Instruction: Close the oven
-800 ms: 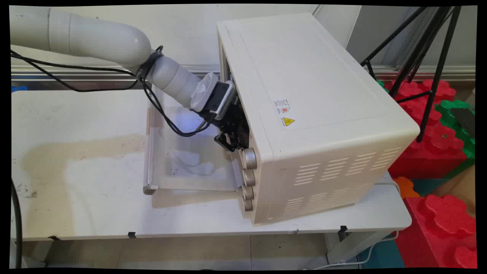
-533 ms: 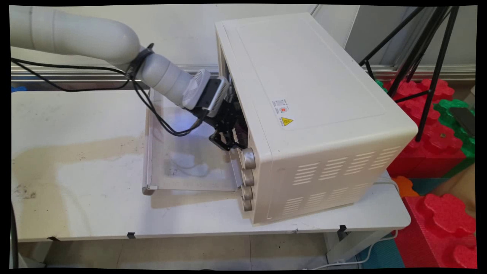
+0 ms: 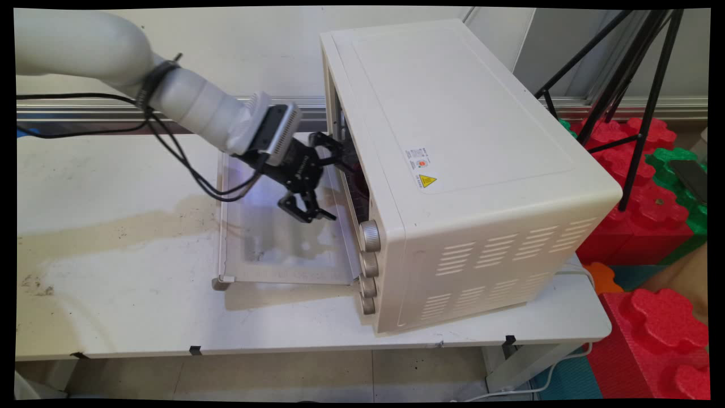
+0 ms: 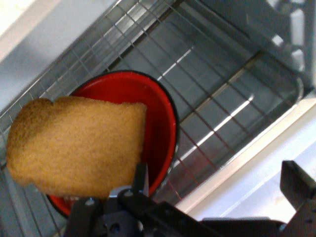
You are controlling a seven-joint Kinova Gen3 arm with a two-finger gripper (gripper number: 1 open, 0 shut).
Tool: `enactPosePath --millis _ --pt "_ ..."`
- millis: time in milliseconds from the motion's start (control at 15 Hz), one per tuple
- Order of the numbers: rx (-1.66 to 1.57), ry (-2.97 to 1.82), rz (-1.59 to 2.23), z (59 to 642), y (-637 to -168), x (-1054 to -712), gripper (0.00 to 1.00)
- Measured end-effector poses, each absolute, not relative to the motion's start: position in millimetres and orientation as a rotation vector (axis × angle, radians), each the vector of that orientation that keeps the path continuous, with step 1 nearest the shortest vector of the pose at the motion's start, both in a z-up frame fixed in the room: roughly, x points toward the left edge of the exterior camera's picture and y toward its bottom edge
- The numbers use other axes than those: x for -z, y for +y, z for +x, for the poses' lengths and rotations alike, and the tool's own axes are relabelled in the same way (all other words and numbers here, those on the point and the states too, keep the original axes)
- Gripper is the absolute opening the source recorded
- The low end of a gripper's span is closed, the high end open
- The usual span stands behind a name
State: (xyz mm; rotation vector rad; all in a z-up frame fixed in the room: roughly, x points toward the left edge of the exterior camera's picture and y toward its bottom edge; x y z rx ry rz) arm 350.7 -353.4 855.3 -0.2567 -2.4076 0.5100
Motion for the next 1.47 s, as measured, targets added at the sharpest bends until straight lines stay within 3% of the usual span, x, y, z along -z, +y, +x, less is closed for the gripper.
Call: enactPosePath --millis 1467 --pt "-0.409 -2.456 0.09 459.7 -241.7 -928.8 1.0"
